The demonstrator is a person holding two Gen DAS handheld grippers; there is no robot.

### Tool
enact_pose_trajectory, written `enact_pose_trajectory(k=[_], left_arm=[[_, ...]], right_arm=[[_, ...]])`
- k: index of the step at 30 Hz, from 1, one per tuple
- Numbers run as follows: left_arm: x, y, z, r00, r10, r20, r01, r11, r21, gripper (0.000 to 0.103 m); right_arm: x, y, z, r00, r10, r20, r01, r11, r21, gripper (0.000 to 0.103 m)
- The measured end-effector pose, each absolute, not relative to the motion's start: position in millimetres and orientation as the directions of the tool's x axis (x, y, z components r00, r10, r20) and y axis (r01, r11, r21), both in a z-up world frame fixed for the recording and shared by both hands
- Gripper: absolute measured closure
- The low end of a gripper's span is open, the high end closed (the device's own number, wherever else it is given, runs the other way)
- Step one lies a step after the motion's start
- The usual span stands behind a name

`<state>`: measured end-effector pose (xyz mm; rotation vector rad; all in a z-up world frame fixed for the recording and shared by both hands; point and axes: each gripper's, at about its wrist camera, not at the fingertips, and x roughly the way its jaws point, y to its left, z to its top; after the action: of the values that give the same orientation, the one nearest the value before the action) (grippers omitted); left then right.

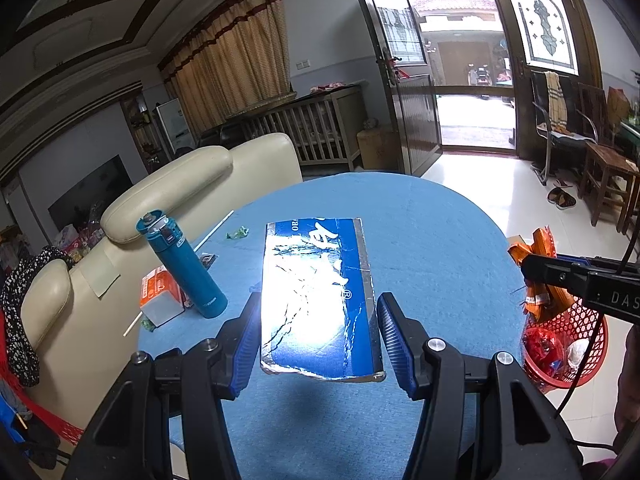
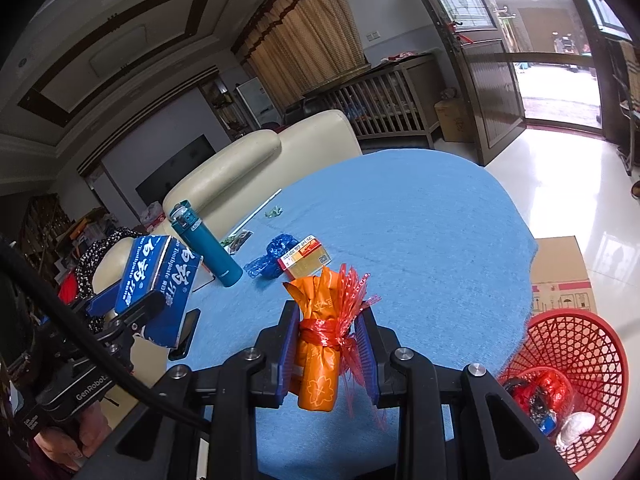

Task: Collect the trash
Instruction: 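Lift the toothpaste box with the left tool while the right tool holds the orange wrapper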

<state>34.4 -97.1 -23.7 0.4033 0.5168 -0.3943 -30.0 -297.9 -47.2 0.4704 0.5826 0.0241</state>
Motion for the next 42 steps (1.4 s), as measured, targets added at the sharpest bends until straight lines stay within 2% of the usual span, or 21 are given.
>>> enact_pose_trajectory(k=[42], left_arm=[[-7,-182,-30,0.759,-0.344,-0.553,0.593,0.717,0.367,0.044]], right_arm=[[-81,-374,-60,0.862,0.072,-0.502,0.236,0.819,0.523,0.073]])
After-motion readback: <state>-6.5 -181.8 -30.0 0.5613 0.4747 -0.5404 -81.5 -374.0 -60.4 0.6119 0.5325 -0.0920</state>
